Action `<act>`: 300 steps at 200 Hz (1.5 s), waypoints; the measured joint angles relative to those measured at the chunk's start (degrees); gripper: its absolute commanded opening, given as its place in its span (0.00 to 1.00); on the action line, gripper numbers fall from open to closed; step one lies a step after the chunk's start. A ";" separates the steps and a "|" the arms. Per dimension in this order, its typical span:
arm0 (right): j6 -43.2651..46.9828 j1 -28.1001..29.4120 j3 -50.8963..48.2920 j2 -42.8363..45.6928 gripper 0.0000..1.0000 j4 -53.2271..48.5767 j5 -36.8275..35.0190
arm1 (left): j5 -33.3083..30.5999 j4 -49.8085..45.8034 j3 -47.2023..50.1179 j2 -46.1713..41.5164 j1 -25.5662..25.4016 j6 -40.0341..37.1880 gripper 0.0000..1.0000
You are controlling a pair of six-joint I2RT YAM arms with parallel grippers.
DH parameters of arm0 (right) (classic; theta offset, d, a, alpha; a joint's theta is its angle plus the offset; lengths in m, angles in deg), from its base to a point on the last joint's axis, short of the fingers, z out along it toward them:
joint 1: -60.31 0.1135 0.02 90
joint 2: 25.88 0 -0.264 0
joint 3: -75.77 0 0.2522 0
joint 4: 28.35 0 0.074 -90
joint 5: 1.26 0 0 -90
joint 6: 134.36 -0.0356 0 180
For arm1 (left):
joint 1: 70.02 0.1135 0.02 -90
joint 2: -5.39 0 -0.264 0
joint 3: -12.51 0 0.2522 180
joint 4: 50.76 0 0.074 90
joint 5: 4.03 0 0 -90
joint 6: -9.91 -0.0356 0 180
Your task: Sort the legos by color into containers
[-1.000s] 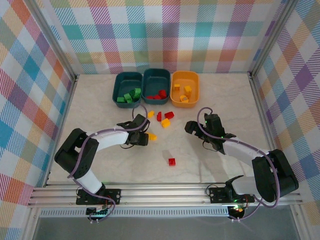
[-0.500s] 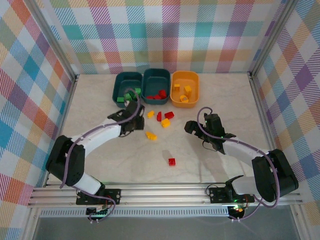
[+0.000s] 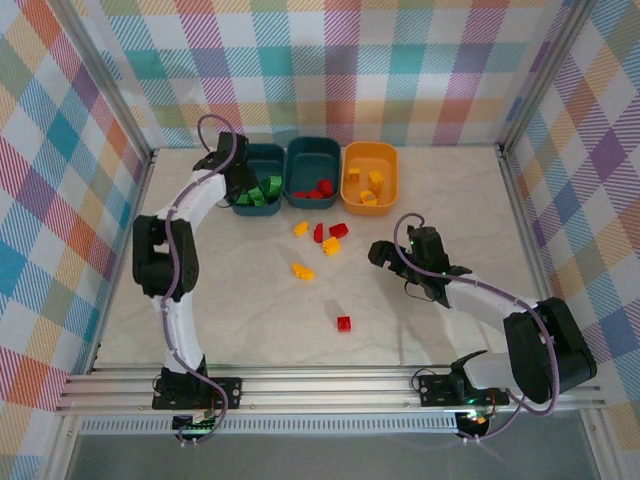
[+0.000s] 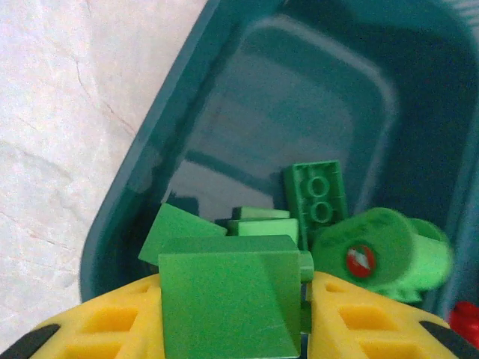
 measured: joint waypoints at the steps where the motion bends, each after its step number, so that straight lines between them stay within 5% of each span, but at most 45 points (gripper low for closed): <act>1: 0.00 0.00 0.00 0.02 0.97 0.00 0.00 | -0.02 -0.24 -0.39 0.46 0.02 0.02 0.36; 27: 0.22 0.00 0.00 1.29 0.97 -0.17 0.04 | 1.51 -4.28 -8.37 7.04 0.04 -0.31 0.47; 44: 0.48 0.00 0.00 2.36 0.97 -0.20 0.28 | 2.82 -5.55 -11.61 8.90 0.04 -0.52 0.74; 77: 3.02 1.03 0.50 2.73 0.88 -0.39 1.03 | 3.82 -2.93 -7.26 5.84 0.04 0.66 1.00; 144: 18.64 19.63 12.85 -8.85 0.80 -2.78 -0.92 | 7.21 19.89 48.96 -38.56 -2.64 13.35 1.00; 175: 24.57 23.56 22.86 -18.80 0.78 -6.95 -1.36 | 6.56 21.66 65.07 -54.64 -4.94 16.83 1.00; 255: 34.10 29.94 43.91 -41.75 0.64 -18.08 -4.96 | 4.20 11.41 73.88 -83.19 -4.92 19.17 1.00; 300: 34.88 30.08 45.09 -41.92 0.22 -20.17 -7.02 | 3.15 6.64 76.28 -88.70 -4.92 19.39 1.00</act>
